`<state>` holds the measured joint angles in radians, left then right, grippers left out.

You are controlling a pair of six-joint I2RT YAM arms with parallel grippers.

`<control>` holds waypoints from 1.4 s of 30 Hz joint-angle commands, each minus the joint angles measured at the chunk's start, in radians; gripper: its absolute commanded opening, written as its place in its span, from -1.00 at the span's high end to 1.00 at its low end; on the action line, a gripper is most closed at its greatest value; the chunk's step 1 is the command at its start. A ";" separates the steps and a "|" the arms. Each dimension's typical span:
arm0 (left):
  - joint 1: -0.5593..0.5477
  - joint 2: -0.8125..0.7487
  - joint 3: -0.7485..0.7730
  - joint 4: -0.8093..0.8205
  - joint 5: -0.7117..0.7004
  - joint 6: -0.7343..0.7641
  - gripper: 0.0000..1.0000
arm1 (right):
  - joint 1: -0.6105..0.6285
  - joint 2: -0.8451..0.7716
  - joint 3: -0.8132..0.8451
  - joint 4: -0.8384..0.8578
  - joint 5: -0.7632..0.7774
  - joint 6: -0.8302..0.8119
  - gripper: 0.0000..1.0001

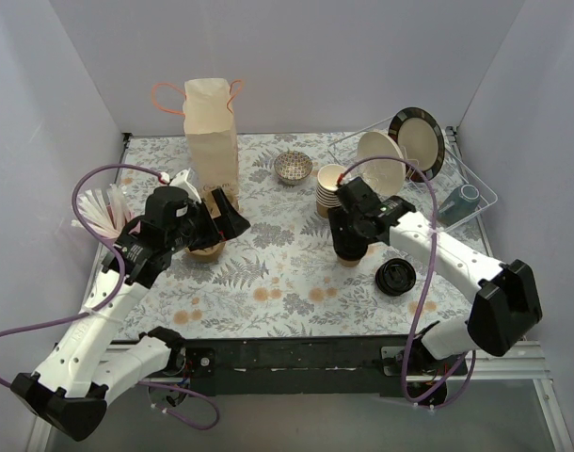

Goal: Pack the takeout coffee

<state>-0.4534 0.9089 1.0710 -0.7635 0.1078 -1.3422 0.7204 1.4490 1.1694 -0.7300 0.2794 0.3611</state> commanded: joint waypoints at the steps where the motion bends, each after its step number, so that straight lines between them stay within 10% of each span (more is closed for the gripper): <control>1: 0.002 0.010 0.037 -0.055 -0.133 -0.040 -0.97 | -0.087 -0.096 -0.071 0.027 0.018 0.021 -0.40; 30: 0.033 0.399 0.417 -0.004 -0.807 0.000 -0.72 | -0.174 -0.242 0.102 -0.135 -0.100 0.012 -0.97; 42: 0.206 0.751 0.820 -0.097 -0.580 -0.487 -0.23 | -0.173 -0.340 0.147 -0.187 -0.203 -0.059 -0.96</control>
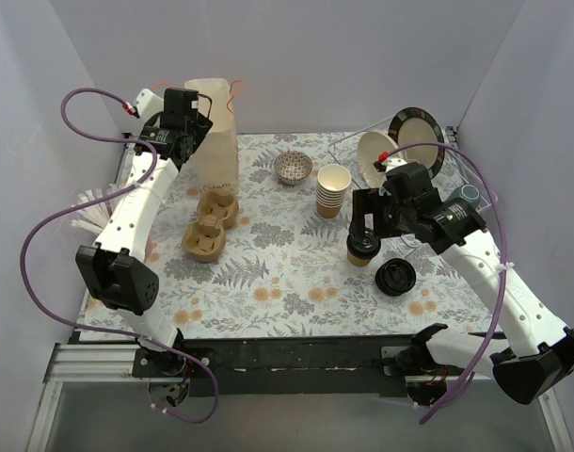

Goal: Pack the takeout coffee

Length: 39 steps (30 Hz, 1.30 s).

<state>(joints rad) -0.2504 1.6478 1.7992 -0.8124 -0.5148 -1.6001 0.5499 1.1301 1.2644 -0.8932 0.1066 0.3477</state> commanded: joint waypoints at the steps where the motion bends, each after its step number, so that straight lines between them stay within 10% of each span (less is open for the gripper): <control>1: 0.003 0.015 0.103 -0.045 0.047 -0.266 -0.22 | -0.002 -0.021 0.052 -0.024 -0.030 -0.055 -0.95; 20: 0.003 0.199 0.210 -0.202 0.068 -0.463 -0.03 | -0.004 0.025 0.084 -0.009 -0.028 -0.153 -0.95; 33: 0.003 0.182 0.258 -0.044 0.091 -0.285 1.00 | -0.002 0.026 0.116 -0.036 -0.004 -0.174 -0.95; 39: 0.005 0.097 0.246 0.033 0.243 -0.163 1.00 | -0.004 0.040 0.165 -0.049 0.008 -0.190 -0.95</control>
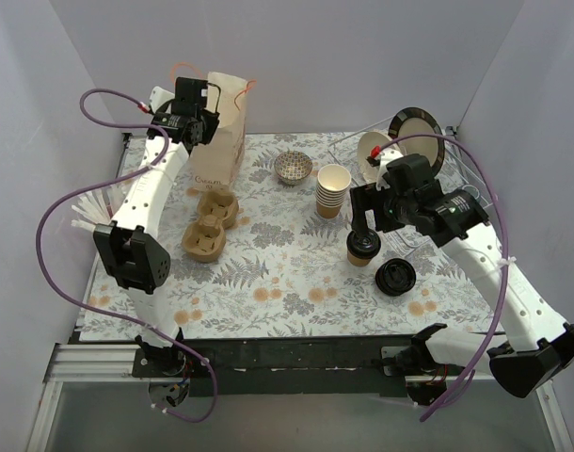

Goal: Pack the takeout coffee

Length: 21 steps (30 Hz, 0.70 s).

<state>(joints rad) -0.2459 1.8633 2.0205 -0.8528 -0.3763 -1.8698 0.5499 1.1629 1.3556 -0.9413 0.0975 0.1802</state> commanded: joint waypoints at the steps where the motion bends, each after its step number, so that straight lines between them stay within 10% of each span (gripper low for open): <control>1: -0.001 -0.136 0.017 0.092 0.122 0.133 1.00 | -0.004 0.011 0.083 -0.005 0.019 -0.024 -0.95; 21: -0.001 -0.622 -0.402 0.170 0.887 0.239 1.00 | -0.008 -0.032 0.322 0.035 0.350 0.065 -0.97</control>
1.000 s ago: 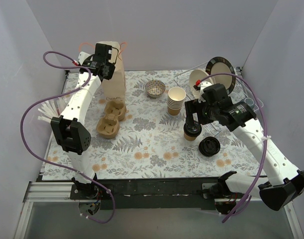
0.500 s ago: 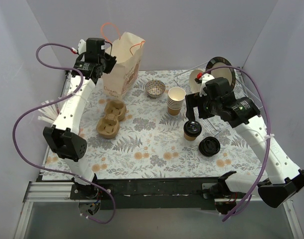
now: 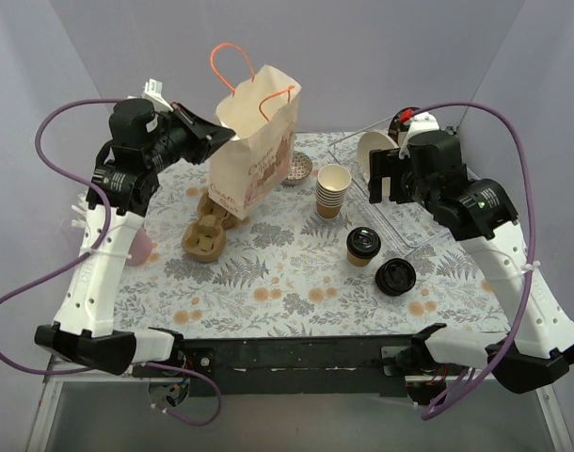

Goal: Pack the takeout coffee

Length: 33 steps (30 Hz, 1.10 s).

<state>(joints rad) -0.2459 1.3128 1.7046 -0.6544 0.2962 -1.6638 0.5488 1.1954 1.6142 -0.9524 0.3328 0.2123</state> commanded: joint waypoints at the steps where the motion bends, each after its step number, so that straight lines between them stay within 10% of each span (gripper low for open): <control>1: -0.001 -0.095 -0.153 -0.022 0.236 0.045 1.00 | -0.006 -0.075 0.067 0.052 0.126 0.033 -0.97; 14: -0.001 -0.310 -0.677 0.010 0.472 0.128 0.95 | -0.007 -0.181 -0.091 0.147 -0.016 0.127 -0.95; 22: -0.003 -0.294 -0.554 -0.113 0.394 0.239 -0.24 | -0.007 -0.180 -0.181 0.239 -0.262 0.105 -0.94; 33: -0.003 -0.259 -0.388 -0.197 -0.176 0.210 -0.35 | -0.007 -0.082 -0.126 0.150 -0.327 0.085 -0.91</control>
<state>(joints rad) -0.2466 1.0420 1.2720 -0.7940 0.4244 -1.4586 0.5434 1.0878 1.4387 -0.7841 0.0471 0.3096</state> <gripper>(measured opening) 0.676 0.961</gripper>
